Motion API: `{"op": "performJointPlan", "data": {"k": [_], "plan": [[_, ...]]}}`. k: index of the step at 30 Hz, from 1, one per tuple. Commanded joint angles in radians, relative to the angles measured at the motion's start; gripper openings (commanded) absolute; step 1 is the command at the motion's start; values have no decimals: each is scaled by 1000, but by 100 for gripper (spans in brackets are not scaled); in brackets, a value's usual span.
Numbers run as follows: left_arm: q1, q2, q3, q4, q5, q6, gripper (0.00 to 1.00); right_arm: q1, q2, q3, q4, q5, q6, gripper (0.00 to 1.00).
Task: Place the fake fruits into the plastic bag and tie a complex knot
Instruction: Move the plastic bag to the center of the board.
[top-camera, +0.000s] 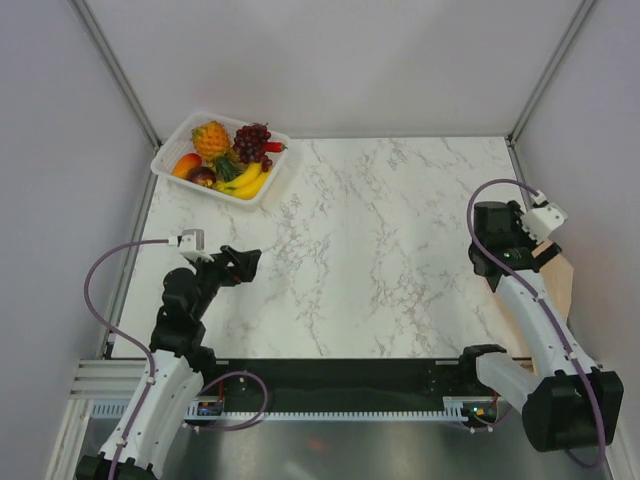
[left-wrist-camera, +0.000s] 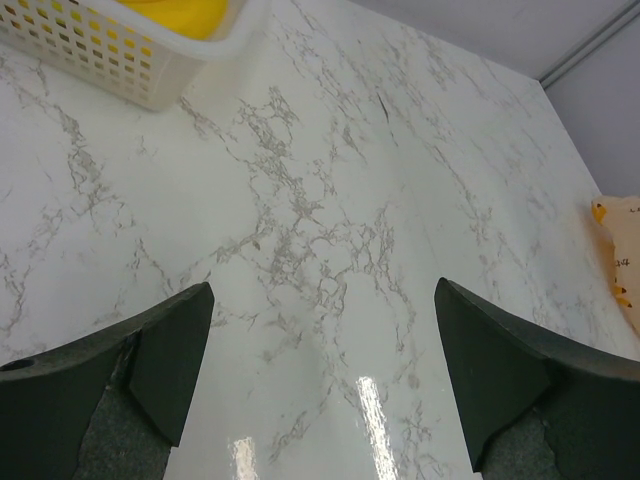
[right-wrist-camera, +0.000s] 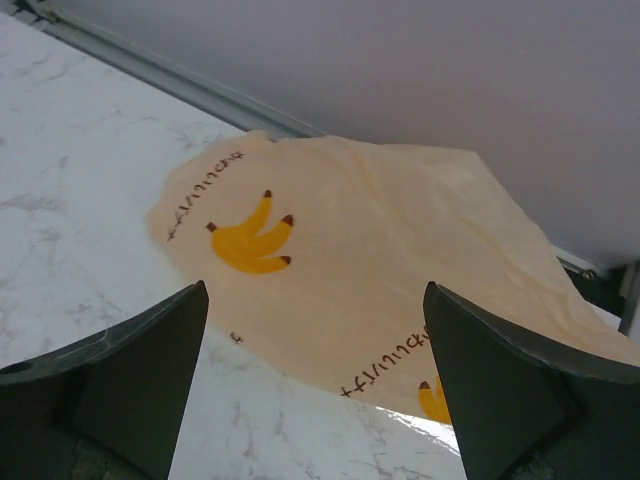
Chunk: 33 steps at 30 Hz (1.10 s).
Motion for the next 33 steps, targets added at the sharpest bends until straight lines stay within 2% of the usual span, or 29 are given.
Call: {"op": "performJointPlan", "data": {"k": [1, 6, 10, 12, 13, 14, 15, 16, 18, 21, 24, 26, 30, 31, 33], "plan": [[0, -7, -5, 45, 22, 34, 100, -129, 2, -40, 0, 21, 106, 98], [0, -17, -11, 45, 22, 33, 100, -311, 155, -109, 67, 13, 235, 98], [0, -7, -9, 53, 28, 33, 100, -439, 324, -95, 127, -123, 355, 96], [0, -1, -9, 56, 28, 33, 100, -455, 410, -115, 208, -189, 376, 59], [1, -1, -8, 56, 28, 33, 100, -461, 438, -115, 254, -228, 375, 51], [1, 1, -8, 56, 30, 33, 100, -461, 462, -103, 261, -240, 375, 48], [0, -4, -8, 54, 30, 34, 100, -461, 495, -102, 265, -252, 375, 34], [1, -5, -8, 54, 30, 33, 100, -461, 503, -111, 282, -274, 376, 8], [0, -4, -6, 54, 27, 33, 100, -460, 486, -129, 311, -291, 346, 0], [0, -2, -5, 53, 31, 33, 100, -428, 406, -169, 342, -283, 317, 0], [1, 1, -3, 53, 36, 33, 100, -336, 307, -192, 360, -306, 255, 0], [0, 1, -2, 53, 36, 33, 100, -230, 244, -206, 385, -364, 198, 0], [0, 15, 3, 54, 33, 28, 100, -15, 173, -206, 380, -504, 213, 0], [0, 21, 4, 53, 33, 30, 100, 91, 161, -197, 392, -515, 223, 0], [0, 22, 6, 53, 33, 30, 100, 215, 144, -171, 415, -504, 229, 0]]}}
